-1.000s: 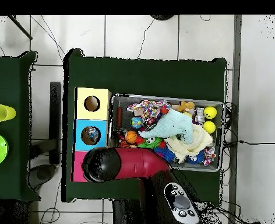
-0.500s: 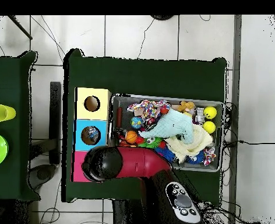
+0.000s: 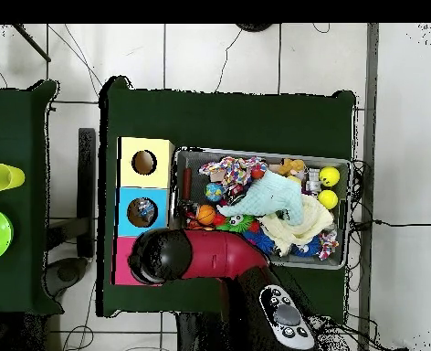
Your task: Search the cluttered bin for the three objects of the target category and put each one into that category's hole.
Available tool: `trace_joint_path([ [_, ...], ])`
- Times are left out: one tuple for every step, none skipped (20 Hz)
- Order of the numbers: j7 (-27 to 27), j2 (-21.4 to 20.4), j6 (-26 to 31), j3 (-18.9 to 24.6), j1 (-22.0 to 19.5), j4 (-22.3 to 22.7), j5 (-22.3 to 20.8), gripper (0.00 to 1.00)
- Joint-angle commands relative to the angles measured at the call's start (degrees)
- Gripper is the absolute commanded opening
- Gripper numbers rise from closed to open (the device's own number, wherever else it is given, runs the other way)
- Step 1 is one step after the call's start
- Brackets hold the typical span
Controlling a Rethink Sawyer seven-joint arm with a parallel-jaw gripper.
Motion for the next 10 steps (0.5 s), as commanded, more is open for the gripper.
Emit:
trace_joint_path([
  [4.53,3.73,-6.52,1.81,-1.48,-4.55,2.17,0.0],
  [4.52,3.66,-6.79,2.03,-1.53,-4.33,2.32,0.0],
  [4.5,3.59,-7.07,2.25,-1.58,-4.12,2.47,0.0],
  [4.5,3.46,-7.1,2.32,-1.54,-4.03,2.53,0.0],
  [4.35,3.52,-7.09,2.43,-1.63,-4.14,2.57,0.0],
  [4.22,3.48,-7.06,2.61,-1.78,-4.09,2.7,0.0],
  [4.09,3.44,-7.02,2.79,-1.93,-4.03,2.83,0.0],
  [4.07,3.31,-6.94,2.87,-1.96,-3.99,2.93,0.0],
  [3.98,3.25,-6.64,2.84,-2.03,-4.08,2.96,0.0],
  [4.0,3.05,-6.31,2.72,-1.93,-4.18,2.93,0.0],
])
